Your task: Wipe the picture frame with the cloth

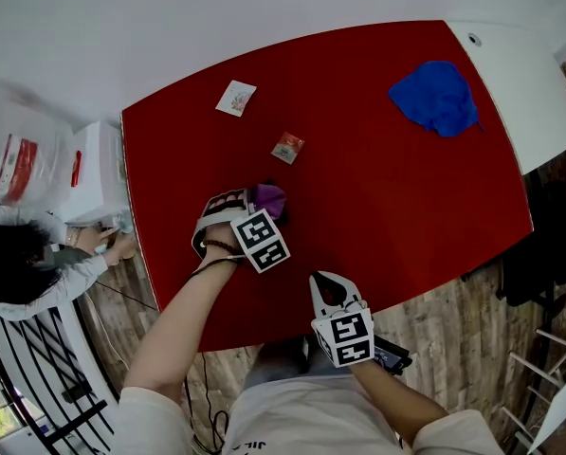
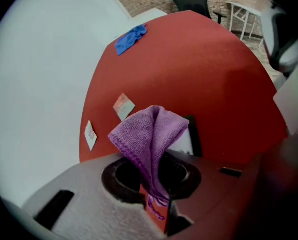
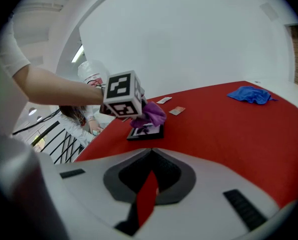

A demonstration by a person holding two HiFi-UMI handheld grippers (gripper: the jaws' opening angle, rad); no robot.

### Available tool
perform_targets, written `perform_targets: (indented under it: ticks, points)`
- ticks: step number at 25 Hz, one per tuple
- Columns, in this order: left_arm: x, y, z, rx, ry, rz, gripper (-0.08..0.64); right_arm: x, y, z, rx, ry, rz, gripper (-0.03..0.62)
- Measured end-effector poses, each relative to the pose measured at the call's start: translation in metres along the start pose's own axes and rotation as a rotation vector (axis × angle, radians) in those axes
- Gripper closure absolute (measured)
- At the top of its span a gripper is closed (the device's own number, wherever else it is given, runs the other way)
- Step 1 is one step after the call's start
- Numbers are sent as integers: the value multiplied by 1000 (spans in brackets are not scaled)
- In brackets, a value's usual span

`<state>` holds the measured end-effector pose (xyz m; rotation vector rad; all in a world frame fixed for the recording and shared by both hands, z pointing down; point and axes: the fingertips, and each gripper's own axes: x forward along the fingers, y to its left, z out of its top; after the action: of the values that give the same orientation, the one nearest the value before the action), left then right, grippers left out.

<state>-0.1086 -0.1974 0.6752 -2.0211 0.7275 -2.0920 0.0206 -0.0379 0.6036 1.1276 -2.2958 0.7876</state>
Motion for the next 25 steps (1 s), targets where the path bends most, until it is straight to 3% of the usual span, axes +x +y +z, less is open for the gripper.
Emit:
perform_targets:
  ticks: [4, 7, 13, 25]
  points:
    - [12, 43, 15, -55, 6, 10, 497, -8, -7, -5, 12, 6, -14, 588]
    - [23, 50, 21, -59, 22, 2, 497, -13, -14, -10, 21, 14, -27, 588]
    - [25, 13, 30, -14, 18, -35, 497, -15, -26, -16, 29, 22, -39, 588]
    - [-1, -51, 28, 92, 6, -26, 497, -5, -18, -8, 4, 16, -6, 588]
